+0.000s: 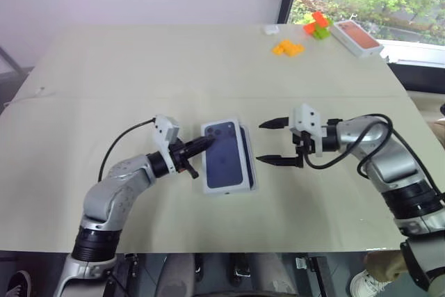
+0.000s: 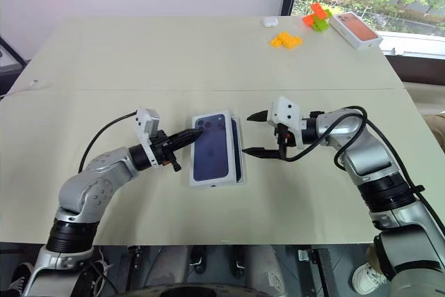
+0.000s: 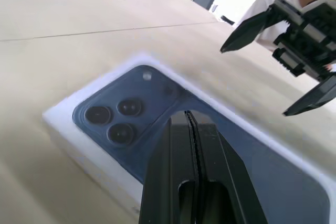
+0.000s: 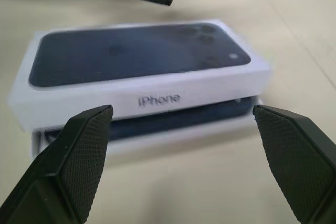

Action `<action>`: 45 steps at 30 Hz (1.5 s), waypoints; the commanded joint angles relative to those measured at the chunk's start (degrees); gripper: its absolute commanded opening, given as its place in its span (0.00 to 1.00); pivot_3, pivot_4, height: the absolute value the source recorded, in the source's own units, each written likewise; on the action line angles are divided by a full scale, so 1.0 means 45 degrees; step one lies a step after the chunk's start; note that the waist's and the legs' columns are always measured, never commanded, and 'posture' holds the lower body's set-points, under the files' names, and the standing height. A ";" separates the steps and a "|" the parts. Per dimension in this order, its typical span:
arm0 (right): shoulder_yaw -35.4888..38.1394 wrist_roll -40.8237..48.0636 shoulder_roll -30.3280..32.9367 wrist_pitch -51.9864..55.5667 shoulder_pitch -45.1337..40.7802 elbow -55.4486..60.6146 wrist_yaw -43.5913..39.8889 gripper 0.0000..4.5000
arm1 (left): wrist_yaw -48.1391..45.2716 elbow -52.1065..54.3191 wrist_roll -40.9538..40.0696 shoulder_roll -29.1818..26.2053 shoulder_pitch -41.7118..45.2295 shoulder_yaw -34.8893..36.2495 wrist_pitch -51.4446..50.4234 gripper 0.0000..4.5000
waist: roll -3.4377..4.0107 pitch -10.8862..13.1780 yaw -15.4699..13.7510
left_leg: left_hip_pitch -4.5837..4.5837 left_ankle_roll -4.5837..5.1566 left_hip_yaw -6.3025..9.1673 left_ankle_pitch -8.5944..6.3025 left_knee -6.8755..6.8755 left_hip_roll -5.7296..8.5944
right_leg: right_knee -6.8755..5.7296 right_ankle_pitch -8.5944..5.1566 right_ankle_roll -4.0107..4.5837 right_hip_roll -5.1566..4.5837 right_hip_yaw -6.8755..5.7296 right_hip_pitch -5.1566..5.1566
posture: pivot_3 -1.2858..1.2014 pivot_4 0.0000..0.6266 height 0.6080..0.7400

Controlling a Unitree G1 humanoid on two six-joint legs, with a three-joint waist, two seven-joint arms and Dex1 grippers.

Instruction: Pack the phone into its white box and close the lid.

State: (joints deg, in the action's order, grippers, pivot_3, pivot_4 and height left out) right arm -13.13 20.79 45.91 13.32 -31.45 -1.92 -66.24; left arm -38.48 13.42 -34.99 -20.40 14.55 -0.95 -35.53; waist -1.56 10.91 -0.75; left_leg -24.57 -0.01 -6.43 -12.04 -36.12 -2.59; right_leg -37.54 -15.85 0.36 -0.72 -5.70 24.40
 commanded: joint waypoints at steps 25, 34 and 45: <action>0.0376 -0.2733 -0.1794 -0.1174 -0.0021 -0.0395 0.1733 0.01 | 0.1002 0.0985 -0.0238 -0.1670 -0.1594 0.1434 -0.1666 0.00 | 0.0002 -0.0002 0.0007 | 0.0022 -0.0010 0.0000 0.0006 -0.0023 -0.0003 | -0.0054 0.0000 0.0003 -0.0005 0.0002 -0.0003 | 0.52 0.24 0.98; 0.0108 -0.3469 -0.1868 -0.1921 0.0322 -0.0346 0.1529 0.01 | 0.1027 0.0160 0.1088 -0.1414 -0.0992 0.0097 -0.1205 0.00 | 0.0002 -0.0002 0.0006 | 0.0027 -0.0012 -0.0001 0.0008 -0.0027 -0.0002 | -0.0072 0.0001 0.0004 -0.0004 0.0002 -0.0003 | 0.52 0.24 0.98; 0.0174 -0.4047 -0.1809 -0.2289 0.0289 -0.0553 0.1581 0.01 | 0.1100 0.0538 0.0770 -0.0595 -0.0393 -0.0184 -0.1697 0.00 | 0.0003 -0.0003 0.0010 | 0.0034 -0.0015 -0.0001 0.0010 -0.0033 -0.0002 | -0.0093 0.0001 0.0005 -0.0005 0.0002 -0.0003 | 0.52 0.24 0.98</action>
State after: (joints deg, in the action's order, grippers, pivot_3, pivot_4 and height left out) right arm -13.18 2.79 37.33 4.46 -29.66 -5.18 -59.40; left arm -33.53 13.64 -31.00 -23.39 12.02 -2.50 -43.57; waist -1.55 10.90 -0.70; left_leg -24.42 -0.08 -6.44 -12.00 -36.27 -2.59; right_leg -37.96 -15.85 0.38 -0.74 -5.69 24.39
